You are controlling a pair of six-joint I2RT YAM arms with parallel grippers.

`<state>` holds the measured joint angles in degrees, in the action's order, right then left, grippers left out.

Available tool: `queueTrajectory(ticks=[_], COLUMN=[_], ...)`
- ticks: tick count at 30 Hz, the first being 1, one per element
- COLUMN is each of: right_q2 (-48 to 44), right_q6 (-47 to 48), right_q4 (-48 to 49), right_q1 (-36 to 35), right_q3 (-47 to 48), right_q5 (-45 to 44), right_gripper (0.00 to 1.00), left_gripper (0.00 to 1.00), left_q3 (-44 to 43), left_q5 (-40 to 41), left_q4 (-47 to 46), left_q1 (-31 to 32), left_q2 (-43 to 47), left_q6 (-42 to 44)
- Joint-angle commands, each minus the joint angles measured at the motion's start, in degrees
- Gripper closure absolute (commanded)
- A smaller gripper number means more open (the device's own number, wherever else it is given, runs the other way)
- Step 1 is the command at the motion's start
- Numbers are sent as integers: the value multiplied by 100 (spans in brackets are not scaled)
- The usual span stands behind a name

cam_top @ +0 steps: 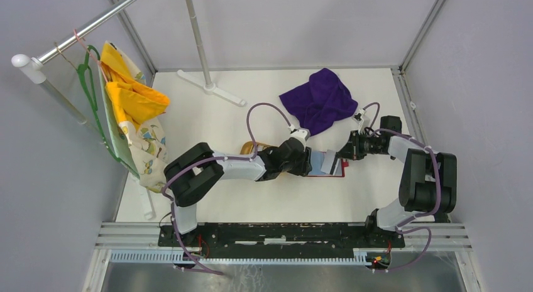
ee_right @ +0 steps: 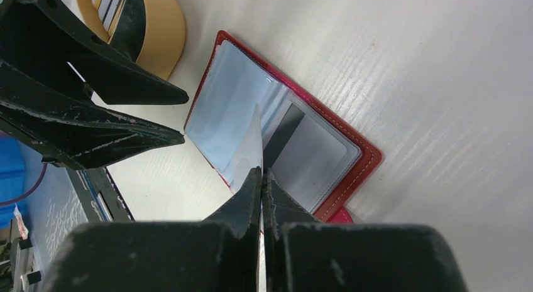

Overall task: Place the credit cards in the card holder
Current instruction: Insert the credit card into the card holder.

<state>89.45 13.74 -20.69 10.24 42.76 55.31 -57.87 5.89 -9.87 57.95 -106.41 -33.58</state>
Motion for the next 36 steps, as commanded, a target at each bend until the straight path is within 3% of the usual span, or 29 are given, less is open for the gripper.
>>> queueTrajectory(ticks=[1,8,12,24,36], right_q2=[-19,41,130,248,846], right_q6=[-219,-565,-680,-618,-609], right_q4=[238,488,514,9,-297], right_q1=[-11,-276,-408,-444,-602], right_q3=[61,-38,-40,145,518], right_q5=[-398,-747,-951,-1682,-1370], right_gripper=[100,100,100,100,100], left_gripper=[48,49,58,65,65], left_q3=[-321,-469,-488,-545,-664], left_q5=[409,574,484,429,186], left_q4=[346,596,600,645,621], left_q1=[2,23,31,31,38], left_q2=[-243,-451,-528,-590,-719], left_q6=[135,185,185,245,370])
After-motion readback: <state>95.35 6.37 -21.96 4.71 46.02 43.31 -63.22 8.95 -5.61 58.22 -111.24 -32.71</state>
